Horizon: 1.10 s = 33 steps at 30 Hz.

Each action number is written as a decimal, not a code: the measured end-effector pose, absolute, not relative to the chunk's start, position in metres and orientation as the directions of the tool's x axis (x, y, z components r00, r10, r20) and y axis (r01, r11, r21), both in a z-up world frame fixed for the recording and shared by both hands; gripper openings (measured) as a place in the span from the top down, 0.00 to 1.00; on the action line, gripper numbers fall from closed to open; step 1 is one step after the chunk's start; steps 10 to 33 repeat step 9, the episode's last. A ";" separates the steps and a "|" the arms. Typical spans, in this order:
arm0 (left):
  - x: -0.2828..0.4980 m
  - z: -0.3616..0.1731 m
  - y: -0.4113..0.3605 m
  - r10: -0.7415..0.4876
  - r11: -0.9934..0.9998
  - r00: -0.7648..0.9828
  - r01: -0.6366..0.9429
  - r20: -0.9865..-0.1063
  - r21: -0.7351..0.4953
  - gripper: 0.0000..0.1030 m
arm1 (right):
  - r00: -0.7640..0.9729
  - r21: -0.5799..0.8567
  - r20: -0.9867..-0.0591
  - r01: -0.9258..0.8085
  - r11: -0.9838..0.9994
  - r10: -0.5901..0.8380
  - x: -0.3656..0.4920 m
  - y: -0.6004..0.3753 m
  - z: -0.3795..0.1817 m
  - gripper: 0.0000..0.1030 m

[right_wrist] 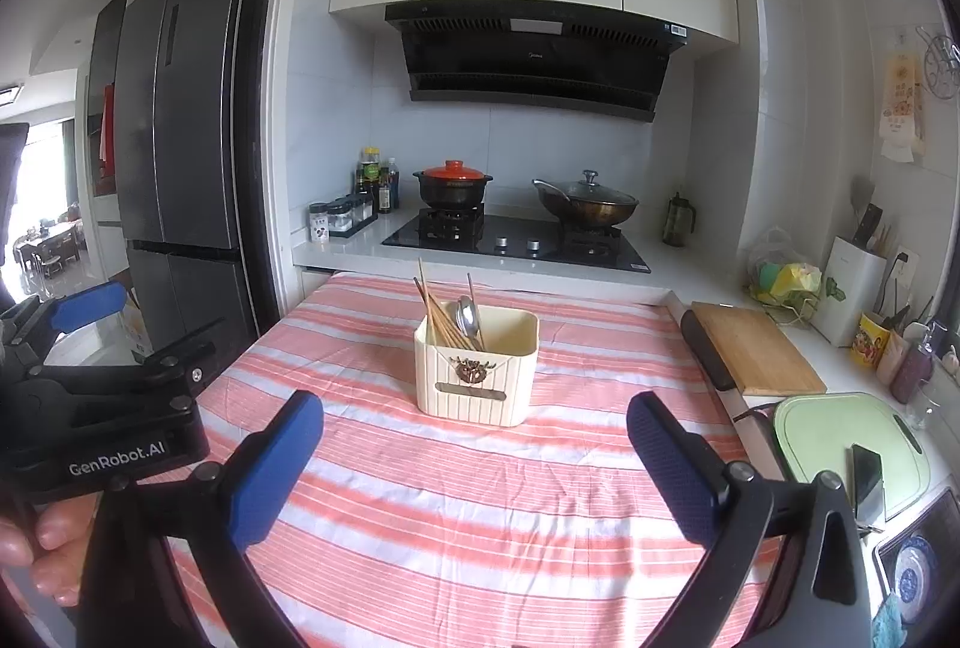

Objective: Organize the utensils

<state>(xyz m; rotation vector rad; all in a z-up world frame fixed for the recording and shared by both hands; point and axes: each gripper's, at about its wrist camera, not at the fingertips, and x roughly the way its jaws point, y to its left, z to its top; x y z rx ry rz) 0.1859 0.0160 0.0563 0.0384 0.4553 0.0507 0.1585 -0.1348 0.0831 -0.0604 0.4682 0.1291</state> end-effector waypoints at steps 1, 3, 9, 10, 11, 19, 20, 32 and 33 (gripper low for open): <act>0.186 0.056 0.015 0.057 0.998 0.897 -0.039 -0.439 0.051 0.00 | 0.884 -0.029 -0.454 -0.137 0.990 0.109 0.158 -0.135 0.083 0.00; 0.186 0.056 0.014 0.055 0.998 0.898 -0.034 -0.436 0.055 0.00 | 0.885 -0.031 -0.453 -0.134 0.991 0.106 0.159 -0.135 0.083 0.00; 0.184 0.054 0.010 0.053 0.997 0.903 -0.027 -0.426 0.068 0.00 | 0.885 -0.030 -0.454 -0.131 0.991 0.104 0.158 -0.136 0.083 0.00; 0.184 0.054 0.010 0.053 0.997 0.903 -0.027 -0.426 0.068 0.00 | 0.885 -0.030 -0.454 -0.131 0.991 0.104 0.158 -0.136 0.083 0.00; 0.184 0.054 0.010 0.053 0.997 0.903 -0.027 -0.426 0.068 0.00 | 0.885 -0.030 -0.454 -0.131 0.991 0.104 0.158 -0.136 0.083 0.00; 0.184 0.054 0.010 0.053 0.997 0.903 -0.027 -0.426 0.068 0.00 | 0.885 -0.030 -0.454 -0.131 0.991 0.104 0.158 -0.136 0.083 0.00; 0.184 0.054 0.010 0.053 0.997 0.903 -0.027 -0.426 0.068 0.00 | 0.885 -0.030 -0.454 -0.131 0.991 0.104 0.158 -0.136 0.083 0.00; 0.184 0.054 0.010 0.053 0.997 0.903 -0.027 -0.426 0.068 0.00 | 0.885 -0.030 -0.454 -0.131 0.991 0.104 0.158 -0.136 0.083 0.00; 0.184 0.054 0.010 0.053 0.997 0.903 -0.027 -0.426 0.068 0.00 | 0.885 -0.030 -0.454 -0.131 0.991 0.104 0.158 -0.136 0.083 0.00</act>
